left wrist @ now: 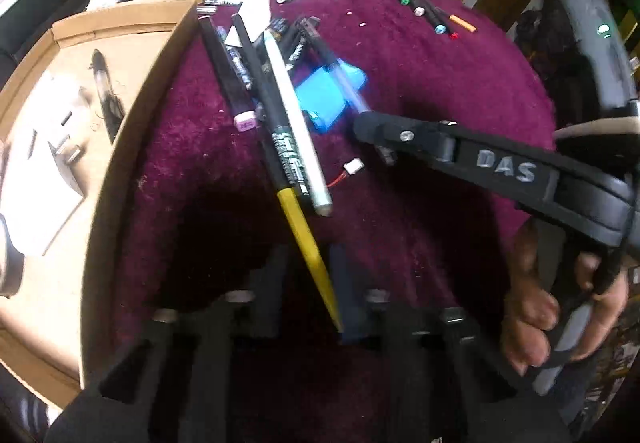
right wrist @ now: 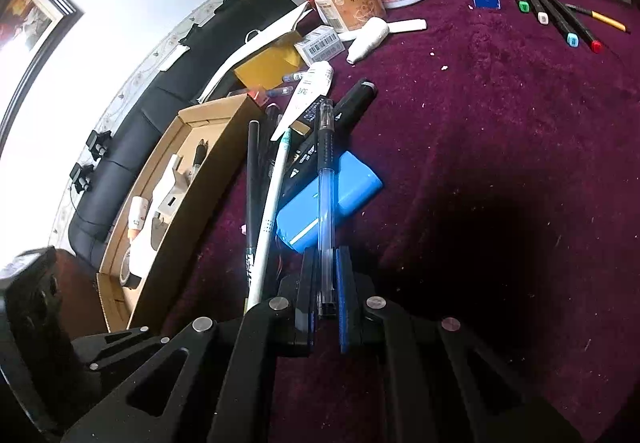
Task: Organize rigid objects
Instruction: 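Move both tools back from the tray toward the remaining pens, then grasp the yellow-black pen with left tool while right tool grasps clear gel pen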
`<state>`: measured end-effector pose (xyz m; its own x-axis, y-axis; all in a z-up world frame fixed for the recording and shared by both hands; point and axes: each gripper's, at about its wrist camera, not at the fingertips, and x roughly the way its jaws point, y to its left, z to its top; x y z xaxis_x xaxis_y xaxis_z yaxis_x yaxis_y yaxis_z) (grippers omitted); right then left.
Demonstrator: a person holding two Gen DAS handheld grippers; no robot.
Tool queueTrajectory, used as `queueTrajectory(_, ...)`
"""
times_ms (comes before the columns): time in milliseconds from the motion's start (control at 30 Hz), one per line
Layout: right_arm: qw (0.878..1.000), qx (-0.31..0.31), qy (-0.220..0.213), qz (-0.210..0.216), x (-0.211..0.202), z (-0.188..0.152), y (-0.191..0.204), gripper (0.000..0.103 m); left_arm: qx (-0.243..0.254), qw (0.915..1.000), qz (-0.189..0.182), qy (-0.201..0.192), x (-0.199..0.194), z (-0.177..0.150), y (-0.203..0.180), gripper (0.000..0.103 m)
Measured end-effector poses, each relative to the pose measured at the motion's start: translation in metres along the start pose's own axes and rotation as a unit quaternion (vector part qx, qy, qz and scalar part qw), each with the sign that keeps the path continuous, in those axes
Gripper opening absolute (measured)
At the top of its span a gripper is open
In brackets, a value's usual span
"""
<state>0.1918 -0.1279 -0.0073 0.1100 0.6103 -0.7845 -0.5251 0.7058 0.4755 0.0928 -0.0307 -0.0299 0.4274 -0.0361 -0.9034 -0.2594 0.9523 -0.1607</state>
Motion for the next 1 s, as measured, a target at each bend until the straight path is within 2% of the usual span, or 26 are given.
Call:
queueTrajectory(167, 1.000, 0.003, -0.007, -0.002, -0.004, -0.001, -0.002, 0.008, -0.004, 1.0000, 0.003, -0.003, -0.004, -0.002, 0.011, 0.007)
queueTrajectory(367, 1.000, 0.012, -0.010, -0.003, -0.011, -0.004, -0.006, 0.008, -0.028, 0.9993, -0.022, 0.008, -0.017, -0.010, 0.029, 0.007)
queueTrajectory(433, 1.000, 0.005, -0.011, -0.016, -0.022, -0.013, 0.000, 0.008, -0.028, 0.9994, -0.016, 0.010, -0.017, -0.014, 0.030, 0.007)
queueTrajectory(533, 0.999, -0.011, -0.002, -0.030, -0.034, -0.034, 0.011, 0.008, -0.033, 0.9990, -0.028, 0.010, -0.016, -0.014, 0.034, 0.007)
queueTrajectory(633, 0.997, -0.034, 0.019, -0.070, -0.038, -0.057, 0.015, 0.008, -0.036, 0.9987, -0.036, 0.005, -0.017, -0.015, 0.037, 0.007)
queueTrajectory(767, 0.995, -0.049, 0.036, -0.084, -0.038, -0.069, 0.013, 0.008, -0.034, 0.9987, -0.038, 0.005, -0.020, -0.017, 0.038, 0.007)
queueTrajectory(800, 0.994, -0.050, 0.041, -0.083, -0.037, -0.067, 0.014, 0.010, -0.034, 0.9986, -0.040, 0.006, -0.021, -0.018, 0.039, 0.007)
queueTrajectory(867, 0.995, -0.050, 0.036, -0.084, -0.039, -0.062, 0.017, 0.021, -0.040, 0.9980, -0.048, 0.010, -0.022, -0.021, 0.042, 0.007)
queueTrajectory(900, 0.994, -0.056, 0.029, -0.088, -0.039, -0.058, 0.020, 0.035, -0.041, 0.9978, -0.051, 0.011, -0.022, -0.020, 0.042, 0.007)
queueTrajectory(933, 0.993, -0.062, 0.023, -0.094, -0.038, -0.054, 0.024, 0.040, -0.042, 0.9977, -0.051, 0.013, -0.022, -0.021, 0.042, 0.007)
queueTrajectory(1000, 0.993, -0.067, 0.014, -0.099, -0.035, -0.047, 0.030, 0.040, -0.044, 0.9973, -0.056, 0.017, -0.024, -0.024, 0.044, 0.007)
